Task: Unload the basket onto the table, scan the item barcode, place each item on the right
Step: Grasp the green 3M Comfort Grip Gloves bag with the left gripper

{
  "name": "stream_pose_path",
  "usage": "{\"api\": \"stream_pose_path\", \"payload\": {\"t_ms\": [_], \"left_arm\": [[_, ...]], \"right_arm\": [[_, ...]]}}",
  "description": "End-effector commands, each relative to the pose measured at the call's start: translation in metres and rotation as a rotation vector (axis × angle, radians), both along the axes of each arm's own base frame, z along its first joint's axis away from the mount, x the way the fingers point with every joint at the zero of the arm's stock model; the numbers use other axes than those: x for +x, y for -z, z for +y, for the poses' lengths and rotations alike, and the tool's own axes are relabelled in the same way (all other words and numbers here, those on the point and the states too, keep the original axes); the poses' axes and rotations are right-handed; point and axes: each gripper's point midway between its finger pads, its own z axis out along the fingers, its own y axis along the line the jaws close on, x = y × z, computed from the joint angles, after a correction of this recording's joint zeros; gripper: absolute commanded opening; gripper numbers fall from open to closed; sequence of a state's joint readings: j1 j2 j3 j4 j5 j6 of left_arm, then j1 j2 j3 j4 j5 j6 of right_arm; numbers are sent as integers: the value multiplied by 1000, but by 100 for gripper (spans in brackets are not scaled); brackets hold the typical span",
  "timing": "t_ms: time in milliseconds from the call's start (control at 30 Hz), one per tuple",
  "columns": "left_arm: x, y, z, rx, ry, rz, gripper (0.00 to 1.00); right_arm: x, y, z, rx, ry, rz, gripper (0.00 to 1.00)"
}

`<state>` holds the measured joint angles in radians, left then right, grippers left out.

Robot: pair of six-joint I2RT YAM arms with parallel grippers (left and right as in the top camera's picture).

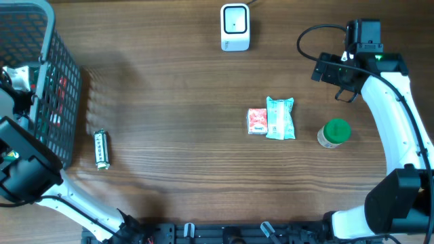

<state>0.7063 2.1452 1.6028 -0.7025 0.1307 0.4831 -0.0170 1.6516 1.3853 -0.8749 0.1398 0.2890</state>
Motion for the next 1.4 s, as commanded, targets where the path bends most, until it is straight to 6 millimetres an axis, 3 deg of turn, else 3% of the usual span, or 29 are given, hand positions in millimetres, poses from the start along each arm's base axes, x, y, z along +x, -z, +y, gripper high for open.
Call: {"api": "stream_pose_path", "payload": {"t_ms": [0, 200, 233, 433, 500, 633, 733, 933, 1133, 1200, 1233, 1300, 1367], "left_arm": [[-28, 63, -32, -112, 18, 137, 39], [-25, 62, -30, -108, 1, 125, 4], [-23, 62, -28, -109, -26, 116, 4], [-14, 50, -20, -100, -88, 77, 4], [-7, 33, -11, -90, -143, 37, 4], [8, -23, 13, -24, -201, -83, 4], [10, -43, 16, 4, -198, -118, 4], [3, -41, 13, -13, -204, -94, 4], [0, -52, 21, 1, -223, -117, 4], [0, -48, 14, -33, -213, -115, 4], [2, -47, 10, -55, -203, -125, 9], [6, -45, 3, -96, -186, -144, 33], [4, -39, 0, -107, -186, -134, 36]], "right_arm": [[2, -6, -3, -20, 0, -16, 100], [2, -6, -3, -20, 0, -16, 100], [2, -6, -3, -20, -1, -16, 100], [2, -6, -3, -20, -1, -16, 100], [2, -6, -3, -20, -1, -16, 100], [2, -6, -3, -21, -1, -16, 100], [2, -6, -3, -21, 0, -16, 100], [2, -6, -3, -20, 0, -16, 100], [2, -6, -3, -20, 0, -17, 100], [2, -6, -3, -20, 0, -17, 100], [2, -6, -3, -20, 0, -17, 100], [2, -6, -3, -20, 0, -17, 100], [2, -6, -3, -20, 0, -17, 100]]}}
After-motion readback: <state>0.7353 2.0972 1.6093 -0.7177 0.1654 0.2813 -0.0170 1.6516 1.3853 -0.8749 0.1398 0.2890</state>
